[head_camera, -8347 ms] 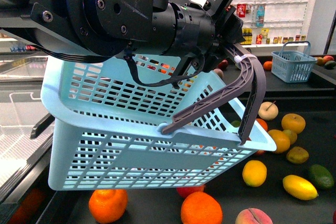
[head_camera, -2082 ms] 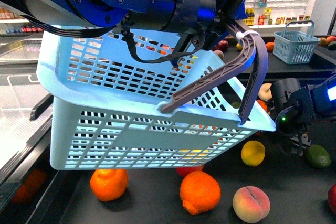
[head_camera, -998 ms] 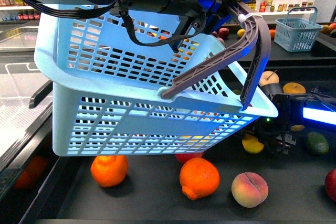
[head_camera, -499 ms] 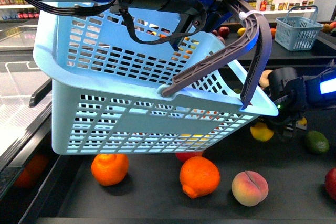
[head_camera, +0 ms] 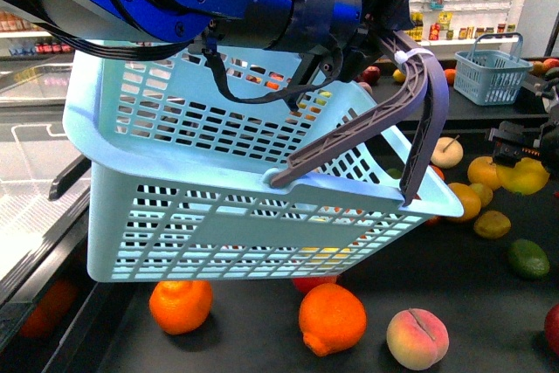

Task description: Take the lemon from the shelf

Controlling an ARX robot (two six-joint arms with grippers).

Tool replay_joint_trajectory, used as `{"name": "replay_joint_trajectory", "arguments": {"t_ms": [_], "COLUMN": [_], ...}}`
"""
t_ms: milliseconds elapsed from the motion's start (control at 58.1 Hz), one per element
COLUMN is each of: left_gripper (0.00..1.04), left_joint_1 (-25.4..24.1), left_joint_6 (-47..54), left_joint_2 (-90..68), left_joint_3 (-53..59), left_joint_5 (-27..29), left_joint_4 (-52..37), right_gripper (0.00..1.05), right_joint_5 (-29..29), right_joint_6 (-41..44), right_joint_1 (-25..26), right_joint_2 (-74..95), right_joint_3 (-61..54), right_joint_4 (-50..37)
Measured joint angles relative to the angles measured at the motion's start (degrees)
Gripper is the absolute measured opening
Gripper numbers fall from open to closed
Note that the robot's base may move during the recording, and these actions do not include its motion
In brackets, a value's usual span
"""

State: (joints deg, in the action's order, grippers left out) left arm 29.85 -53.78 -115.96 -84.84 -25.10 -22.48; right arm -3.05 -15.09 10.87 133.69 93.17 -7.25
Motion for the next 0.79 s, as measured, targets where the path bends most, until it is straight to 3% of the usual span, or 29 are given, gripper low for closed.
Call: {"name": "replay_joint_trajectory", "arguments": {"t_ms": [465,792], "left_gripper": [0.10,0.10], "left_joint_1": [0.0,0.0], "left_joint_6": [0.0,0.0], "left_joint_2": [0.0,0.0], "left_joint_3": [0.0,0.0], "left_joint_5": [0.0,0.1], "left_joint_4": [0.0,0.0], "right_gripper": [0.66,0.66], "right_joint_5": [-11.0,-13.5], "right_joint_6": [-8.2,-11.1], "right_joint_1": [-7.9,-15.3], "right_joint_2": [-23.8,-28.5], "right_joint_3": [-18.4,-28.4], "right_joint_4": [-5.3,-8.4]}}
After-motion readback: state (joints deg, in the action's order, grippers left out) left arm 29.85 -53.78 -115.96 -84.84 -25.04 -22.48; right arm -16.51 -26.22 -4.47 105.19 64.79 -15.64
